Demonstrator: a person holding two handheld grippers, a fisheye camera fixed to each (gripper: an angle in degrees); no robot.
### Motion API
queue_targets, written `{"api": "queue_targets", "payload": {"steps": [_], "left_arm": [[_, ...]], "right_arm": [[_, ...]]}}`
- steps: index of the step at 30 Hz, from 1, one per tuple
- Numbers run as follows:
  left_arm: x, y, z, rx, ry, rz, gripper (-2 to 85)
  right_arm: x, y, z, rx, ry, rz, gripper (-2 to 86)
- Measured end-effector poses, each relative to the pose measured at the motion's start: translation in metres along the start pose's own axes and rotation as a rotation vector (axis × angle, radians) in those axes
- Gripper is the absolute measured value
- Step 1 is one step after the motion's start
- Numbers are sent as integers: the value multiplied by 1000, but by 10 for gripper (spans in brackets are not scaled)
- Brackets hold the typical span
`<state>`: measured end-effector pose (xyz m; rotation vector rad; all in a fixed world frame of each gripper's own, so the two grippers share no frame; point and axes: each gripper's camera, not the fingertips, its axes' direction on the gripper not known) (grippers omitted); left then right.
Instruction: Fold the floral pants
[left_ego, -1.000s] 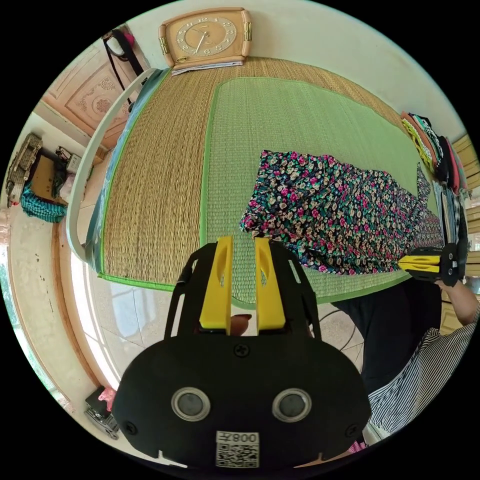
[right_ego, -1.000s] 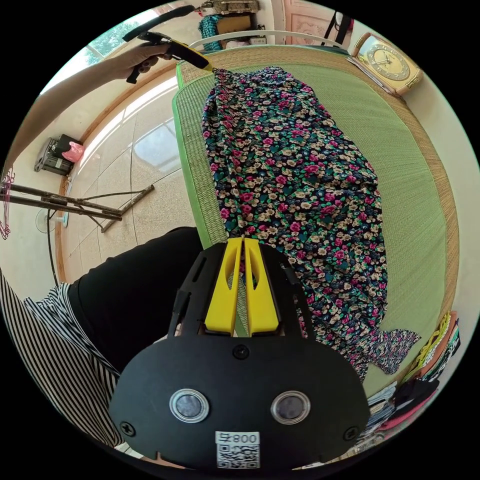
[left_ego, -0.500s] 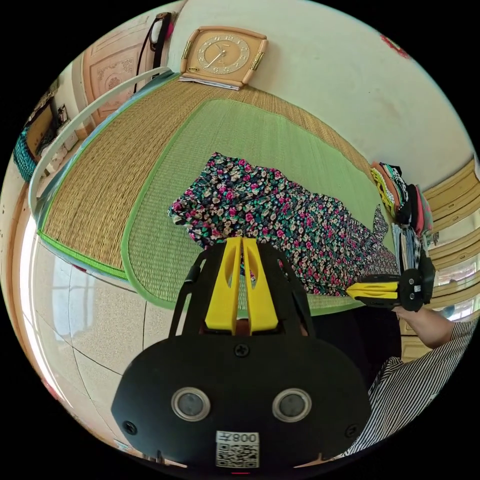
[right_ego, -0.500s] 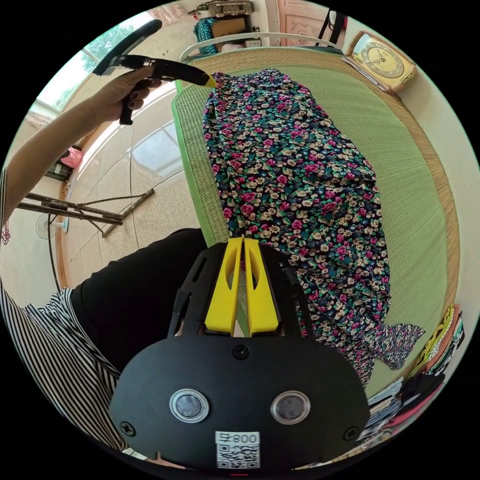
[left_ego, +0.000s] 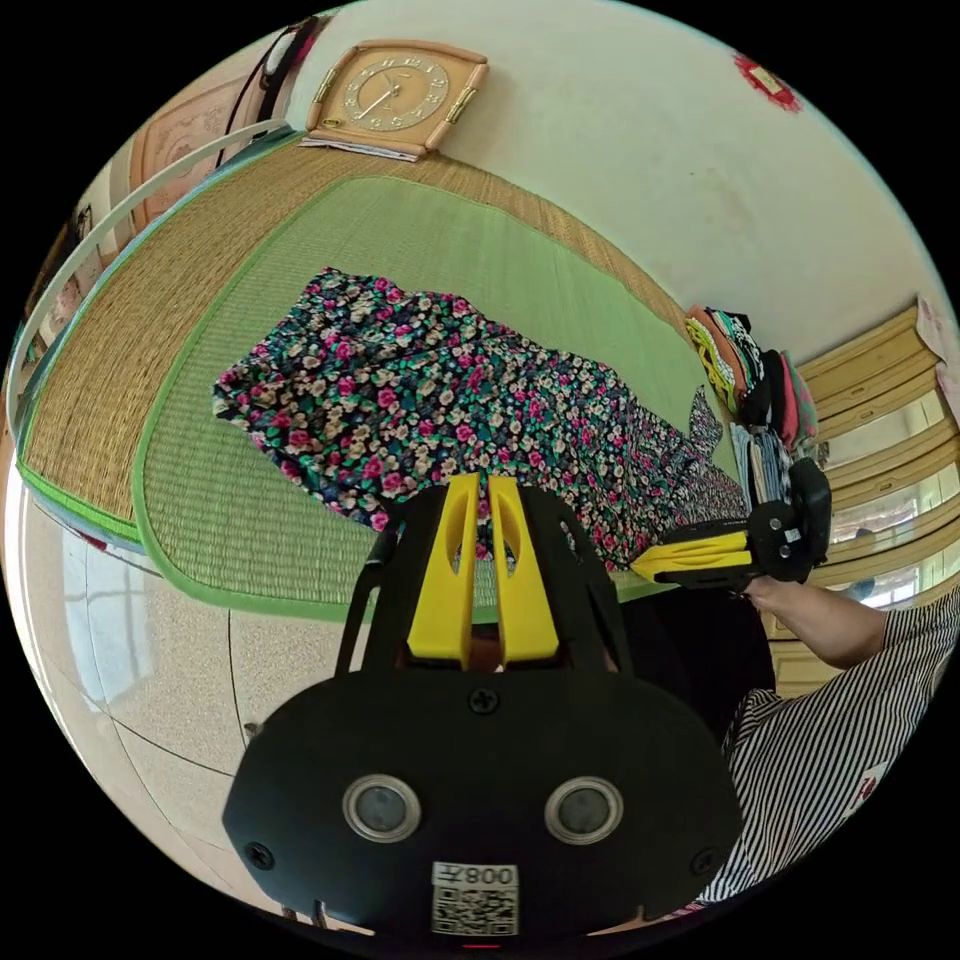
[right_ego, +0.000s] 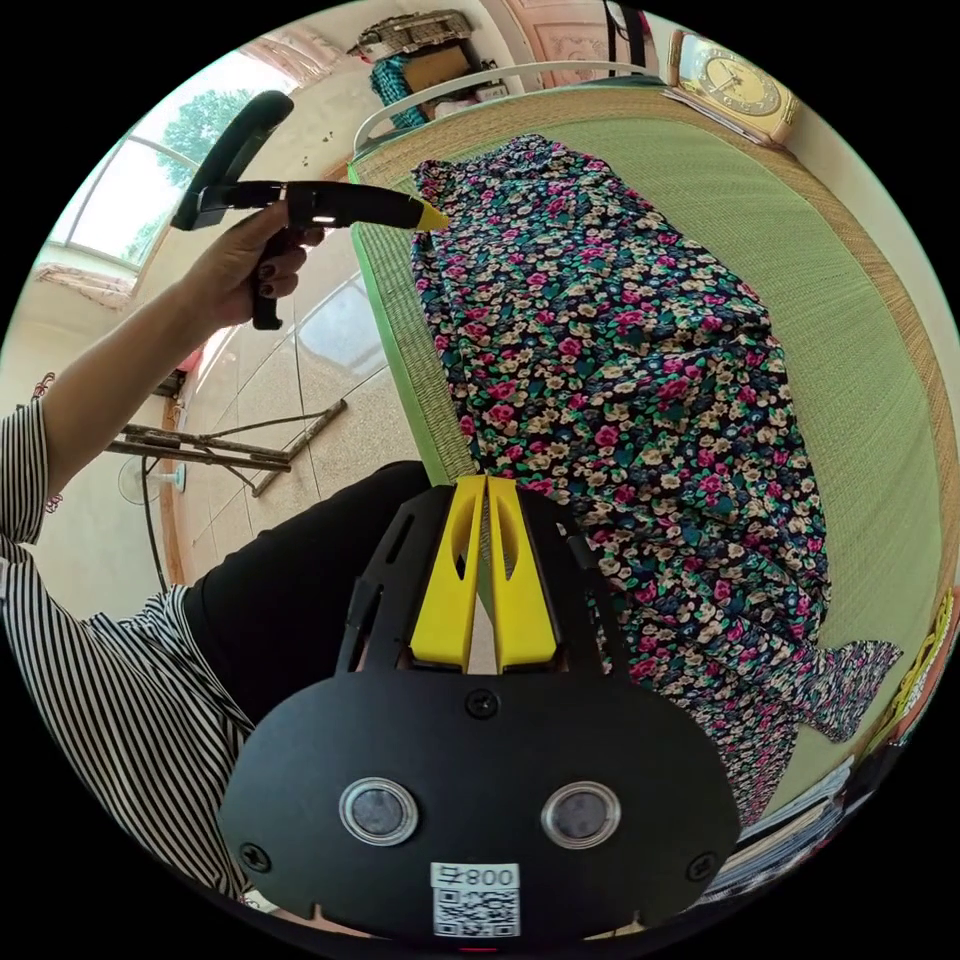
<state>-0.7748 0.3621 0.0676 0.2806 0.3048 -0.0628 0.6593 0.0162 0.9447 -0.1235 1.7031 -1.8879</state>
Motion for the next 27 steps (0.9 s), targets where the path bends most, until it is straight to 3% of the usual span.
{"api": "queue_targets", "payload": {"steps": [4, 10, 16, 27], "left_arm": [[1, 16, 21, -37, -6, 23, 40], [-15, 38, 31, -38, -38, -117, 58], [-42, 41, 45, -33, 46, -243, 31], [-52, 69, 45, 37, 66, -263, 8]], "right_arm": [[11, 4, -3, 19, -33, 14, 3], [25, 8, -1, 31, -53, 18, 2], [39, 13, 5, 23, -58, 27, 2], [71, 18, 11, 32, -85, 27, 3]]}}
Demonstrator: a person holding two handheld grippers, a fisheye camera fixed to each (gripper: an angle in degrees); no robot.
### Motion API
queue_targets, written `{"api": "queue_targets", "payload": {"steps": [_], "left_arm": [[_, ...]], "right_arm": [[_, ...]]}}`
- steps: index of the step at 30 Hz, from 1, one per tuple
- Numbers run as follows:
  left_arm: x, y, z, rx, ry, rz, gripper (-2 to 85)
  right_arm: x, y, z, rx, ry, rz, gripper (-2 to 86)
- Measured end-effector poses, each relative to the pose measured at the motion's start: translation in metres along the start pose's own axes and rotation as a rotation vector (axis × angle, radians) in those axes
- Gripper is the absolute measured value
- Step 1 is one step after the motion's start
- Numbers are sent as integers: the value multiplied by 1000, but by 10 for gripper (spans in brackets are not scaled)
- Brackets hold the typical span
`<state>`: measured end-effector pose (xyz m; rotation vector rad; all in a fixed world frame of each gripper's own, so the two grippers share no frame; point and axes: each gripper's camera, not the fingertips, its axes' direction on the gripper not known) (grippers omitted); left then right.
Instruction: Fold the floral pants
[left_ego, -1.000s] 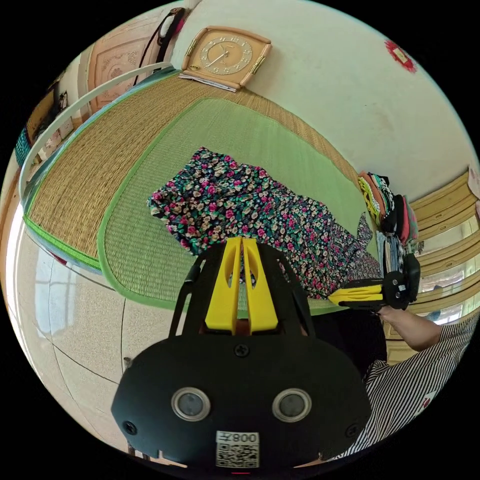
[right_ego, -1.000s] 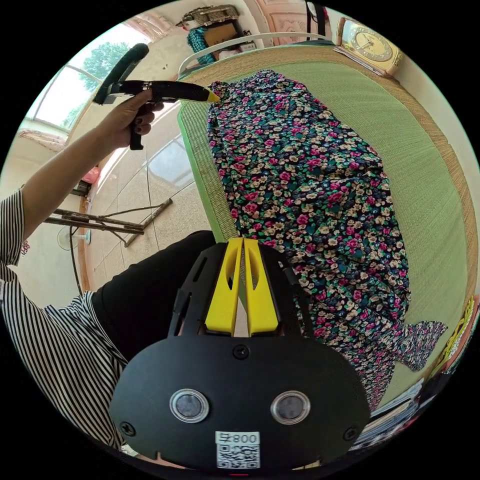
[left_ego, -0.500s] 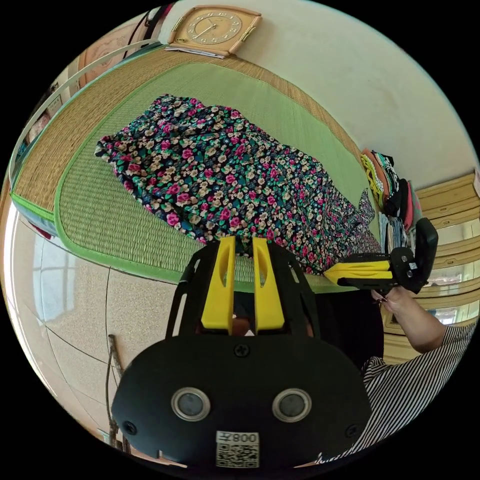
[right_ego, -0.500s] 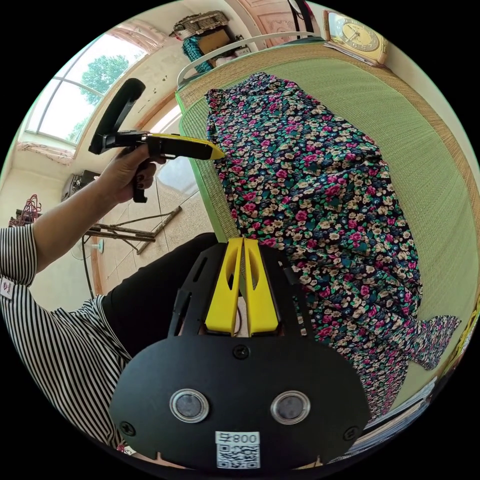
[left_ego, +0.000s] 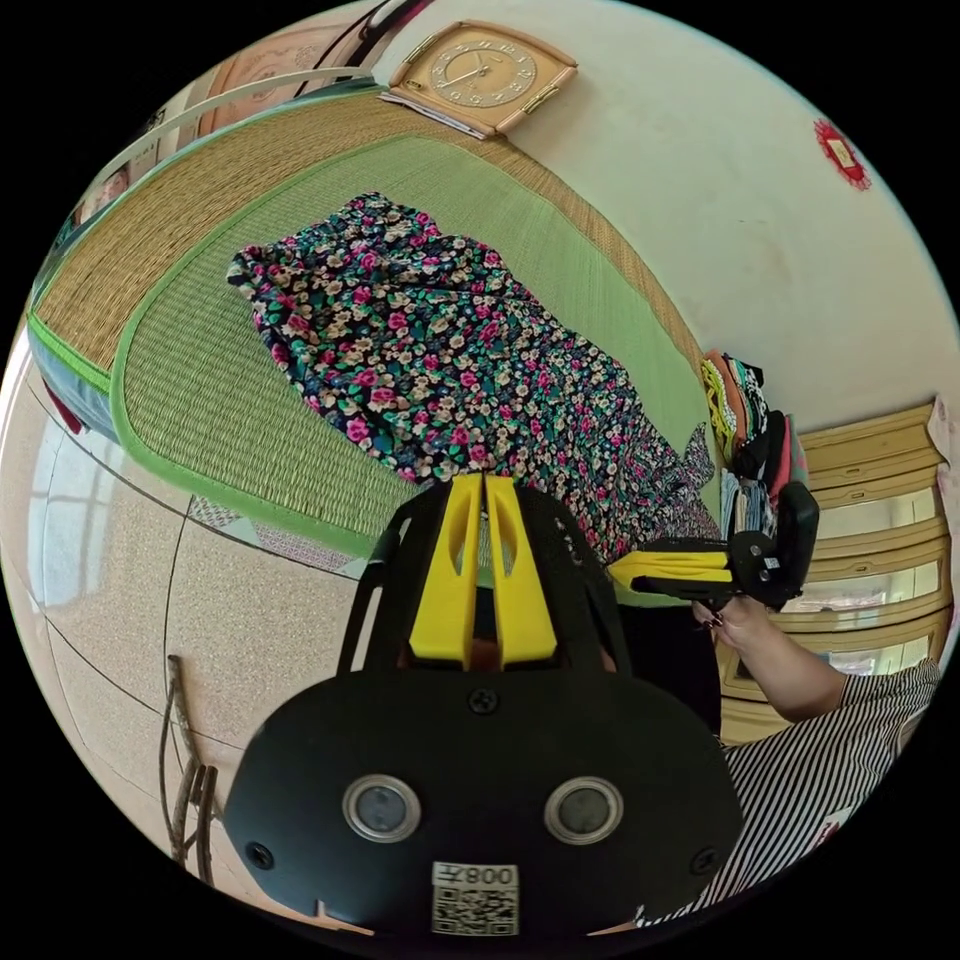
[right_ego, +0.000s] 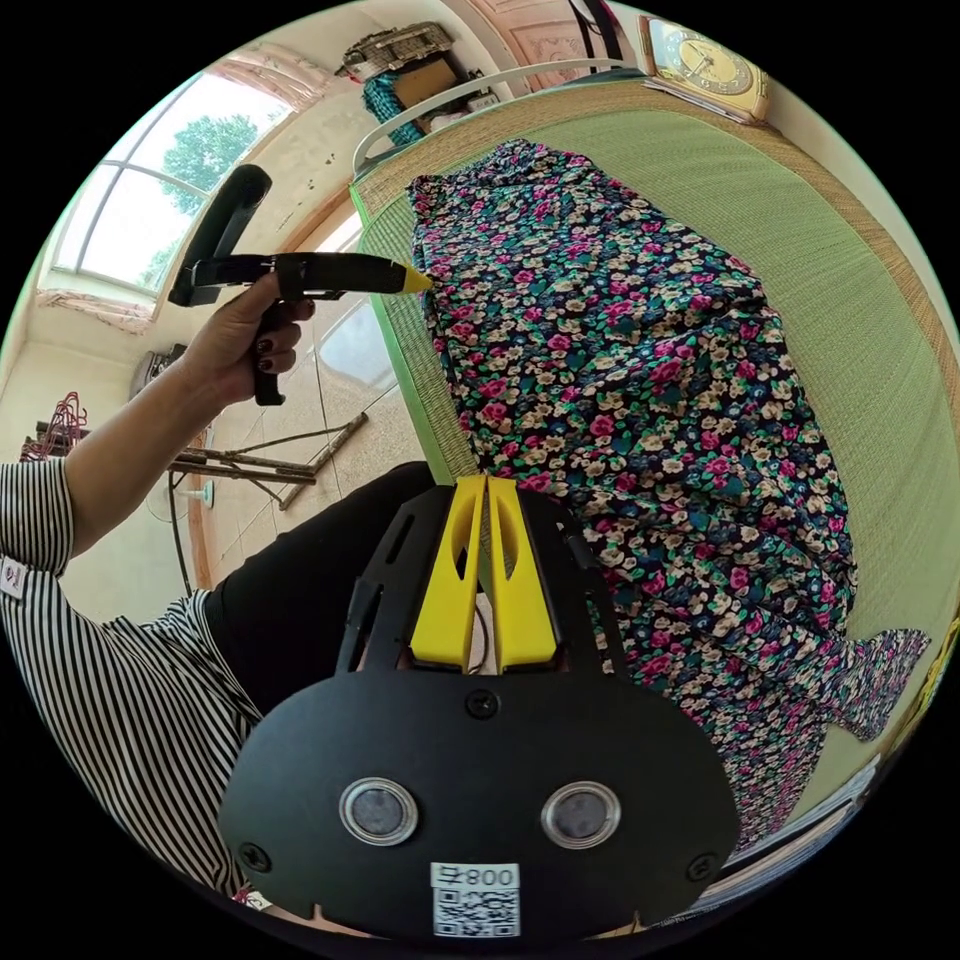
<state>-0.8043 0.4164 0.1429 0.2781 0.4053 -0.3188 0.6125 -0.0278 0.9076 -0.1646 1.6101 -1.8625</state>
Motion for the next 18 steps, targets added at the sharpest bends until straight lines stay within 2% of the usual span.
{"api": "queue_targets", "payload": {"steps": [5, 11, 18], "left_arm": [[-8, -2, 13, -9, 49, -52, 9], [-13, 10, 25, -15, 20, -77, 4], [-6, 28, 21, 69, 5, -56, 2]], "right_arm": [[13, 2, 1, -6, -3, -6, 3], [31, 9, -1, 12, -9, 6, 6], [66, 28, -7, 77, -147, 93, 17]]}}
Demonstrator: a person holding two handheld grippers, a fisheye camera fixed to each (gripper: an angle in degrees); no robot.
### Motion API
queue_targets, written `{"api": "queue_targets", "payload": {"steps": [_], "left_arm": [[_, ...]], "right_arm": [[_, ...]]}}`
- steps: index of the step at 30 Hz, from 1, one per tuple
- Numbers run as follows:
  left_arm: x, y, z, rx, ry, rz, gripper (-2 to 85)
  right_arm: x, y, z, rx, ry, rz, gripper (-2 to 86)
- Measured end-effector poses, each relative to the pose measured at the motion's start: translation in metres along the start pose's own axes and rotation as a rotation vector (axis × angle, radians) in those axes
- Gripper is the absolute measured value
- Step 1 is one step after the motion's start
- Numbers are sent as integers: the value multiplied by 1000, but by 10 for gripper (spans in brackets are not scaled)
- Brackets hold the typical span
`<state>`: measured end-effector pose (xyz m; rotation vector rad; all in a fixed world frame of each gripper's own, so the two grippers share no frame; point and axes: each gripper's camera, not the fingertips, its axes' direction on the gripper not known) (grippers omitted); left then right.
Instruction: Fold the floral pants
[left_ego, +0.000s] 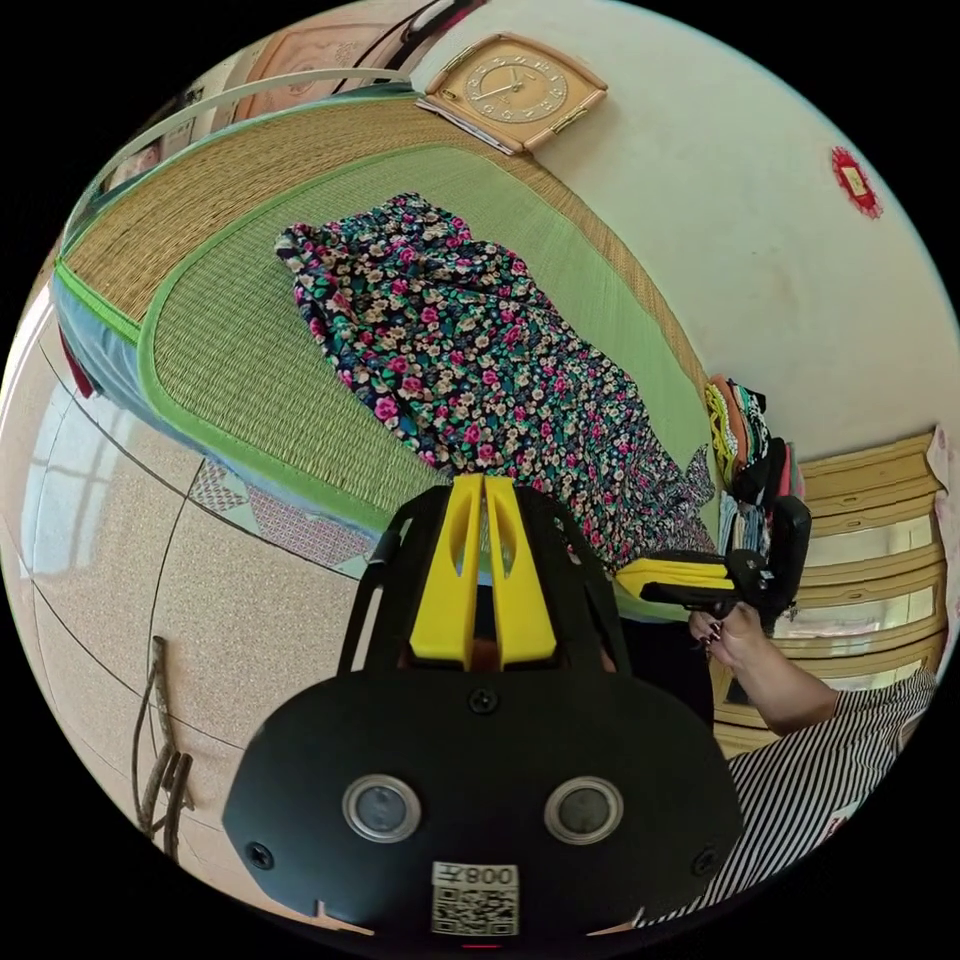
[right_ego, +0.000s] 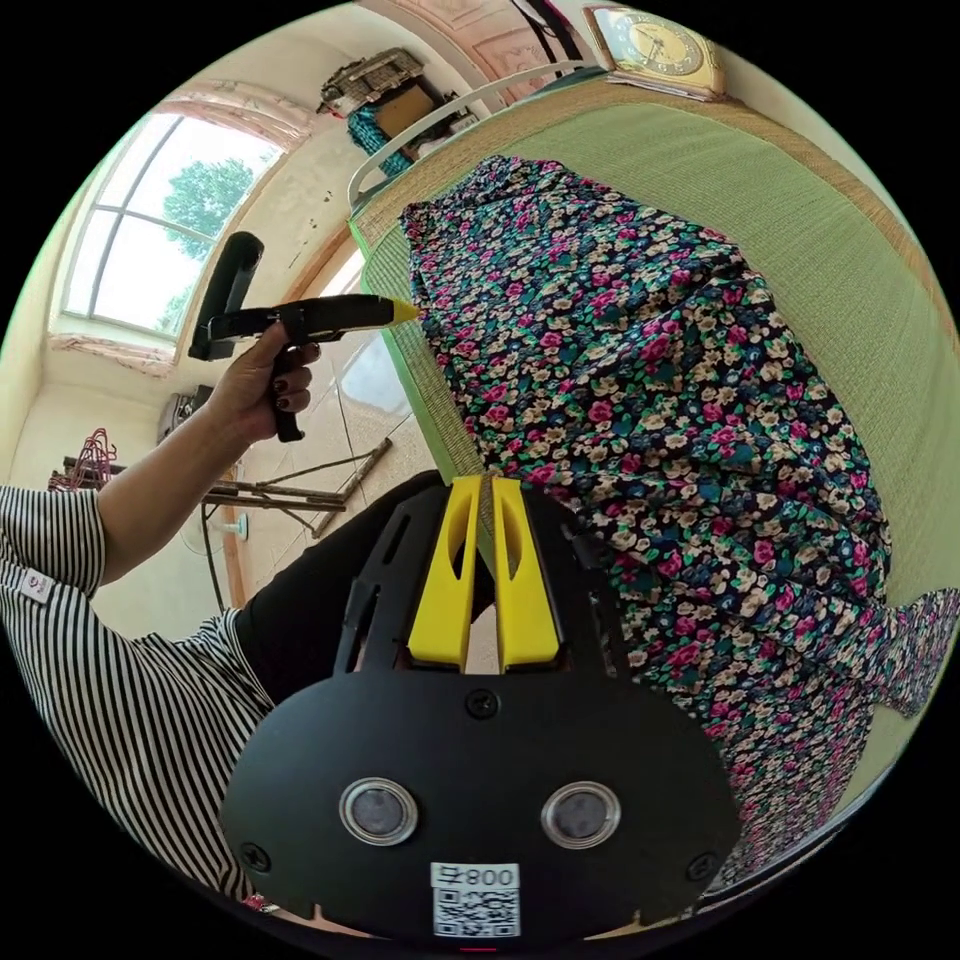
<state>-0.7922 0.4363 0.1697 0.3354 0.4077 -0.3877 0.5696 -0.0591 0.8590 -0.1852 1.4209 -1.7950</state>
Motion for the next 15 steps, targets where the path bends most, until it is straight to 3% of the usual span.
{"api": "queue_targets", "payload": {"steps": [4, 9, 13, 15], "left_arm": [[15, 3, -4, 72, -38, 35, 3], [31, -14, 20, 36, -83, 74, 3], [30, -20, 45, -34, -195, 78, 3], [29, -16, 47, -15, -158, 78, 2]], "right_arm": [[18, 11, -6, 30, -73, 48, 20], [36, 20, -19, 71, -137, 78, 22], [44, 18, -35, 117, -104, 73, 16], [54, 13, -40, 128, -65, 85, 12]]}}
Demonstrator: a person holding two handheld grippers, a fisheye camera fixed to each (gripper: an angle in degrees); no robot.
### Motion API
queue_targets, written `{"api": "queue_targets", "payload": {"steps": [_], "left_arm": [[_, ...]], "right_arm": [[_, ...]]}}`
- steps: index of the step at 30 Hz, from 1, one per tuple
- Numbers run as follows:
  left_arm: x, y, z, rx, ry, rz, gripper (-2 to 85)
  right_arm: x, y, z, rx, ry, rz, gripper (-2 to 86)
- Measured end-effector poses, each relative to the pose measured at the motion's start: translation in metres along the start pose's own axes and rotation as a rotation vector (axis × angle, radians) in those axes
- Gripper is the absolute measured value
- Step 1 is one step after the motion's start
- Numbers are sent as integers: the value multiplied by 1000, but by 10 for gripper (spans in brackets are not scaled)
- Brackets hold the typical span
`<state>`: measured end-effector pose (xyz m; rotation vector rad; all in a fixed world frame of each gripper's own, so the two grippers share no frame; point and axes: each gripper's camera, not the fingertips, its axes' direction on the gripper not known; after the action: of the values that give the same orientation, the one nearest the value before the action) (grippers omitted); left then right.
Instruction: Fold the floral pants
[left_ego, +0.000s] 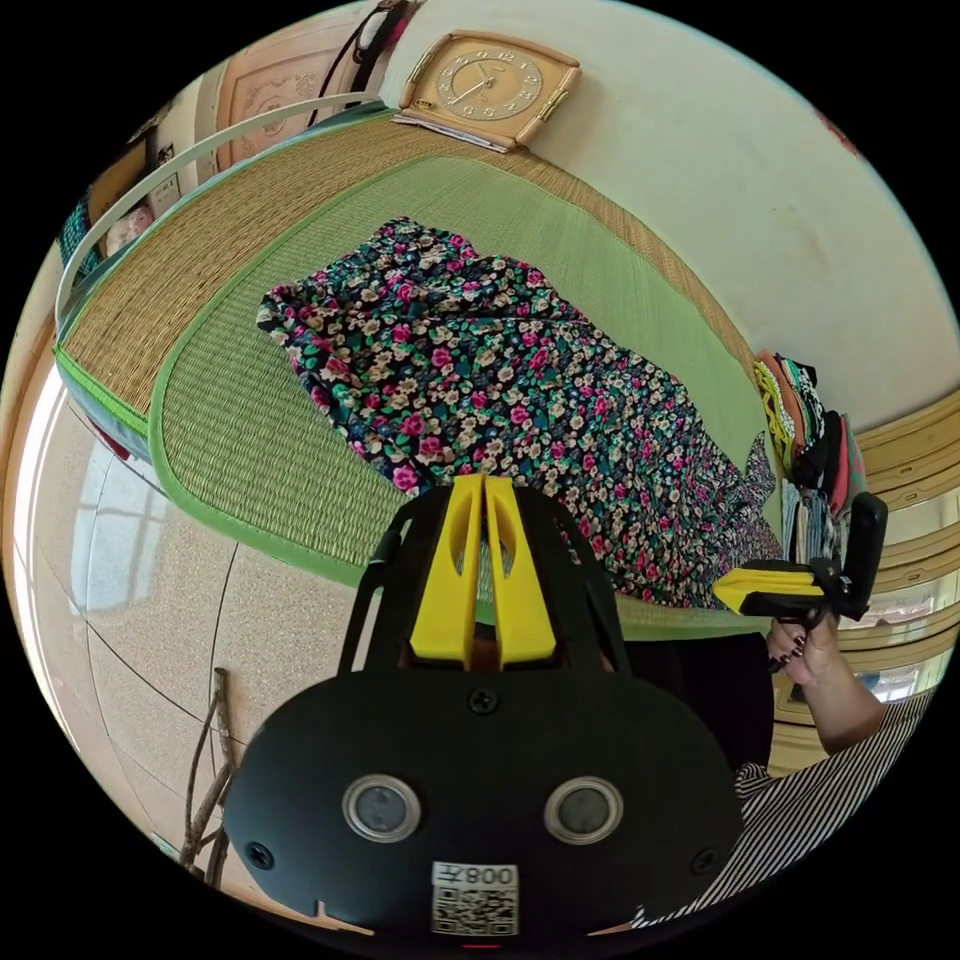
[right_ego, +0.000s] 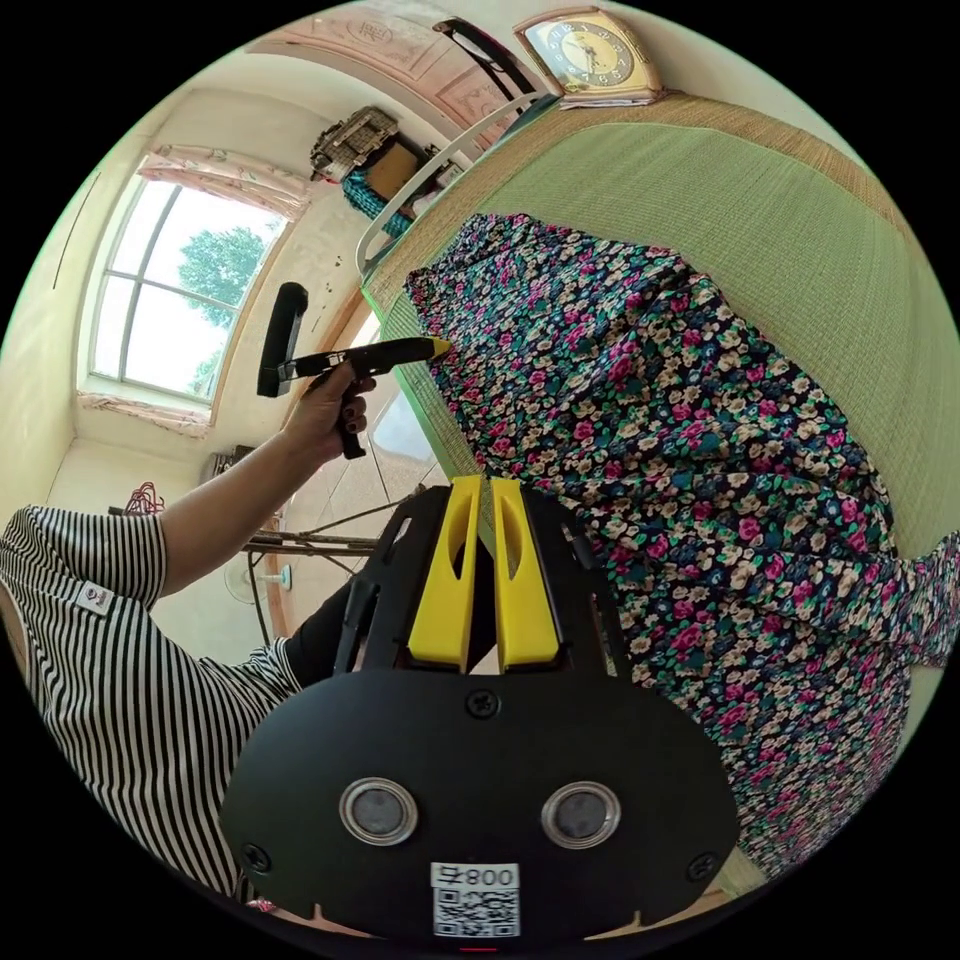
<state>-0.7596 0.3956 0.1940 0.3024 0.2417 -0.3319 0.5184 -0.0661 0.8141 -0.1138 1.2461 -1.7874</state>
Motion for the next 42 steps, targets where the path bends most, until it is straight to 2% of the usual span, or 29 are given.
{"api": "queue_targets", "payload": {"steps": [4, 6, 12, 15, 20, 23, 31, 35, 42], "left_arm": [[9, 5, 6, -10, -16, 21, 1], [14, 6, 9, -12, -19, 20, 1], [43, 4, 13, 35, -1, 62, 2], [51, 1, 38, -80, -2, 59, 2], [66, 9, 41, -31, 71, 46, 3], [90, 17, 41, -19, 190, 125, 7], [179, 41, 71, -112, 319, 323, 54], [239, 50, 99, -200, 269, 456, 69], [326, 46, 136, -222, 192, 608, 83]], "right_arm": [[14, -6, 6, -25, 50, 21, 5], [22, -6, 22, -108, 92, 29, 3], [35, -1, 16, -89, 85, 26, 1], [42, 0, 13, -98, 72, 33, 1], [51, 6, 3, -96, 66, 71, 1], [53, 17, -7, -65, 62, 76, 2], [75, 73, -54, 63, 38, 147, 5], [103, 108, -92, 157, 79, 235, 18], [163, 132, -165, 280, 215, 381, 58]]}}
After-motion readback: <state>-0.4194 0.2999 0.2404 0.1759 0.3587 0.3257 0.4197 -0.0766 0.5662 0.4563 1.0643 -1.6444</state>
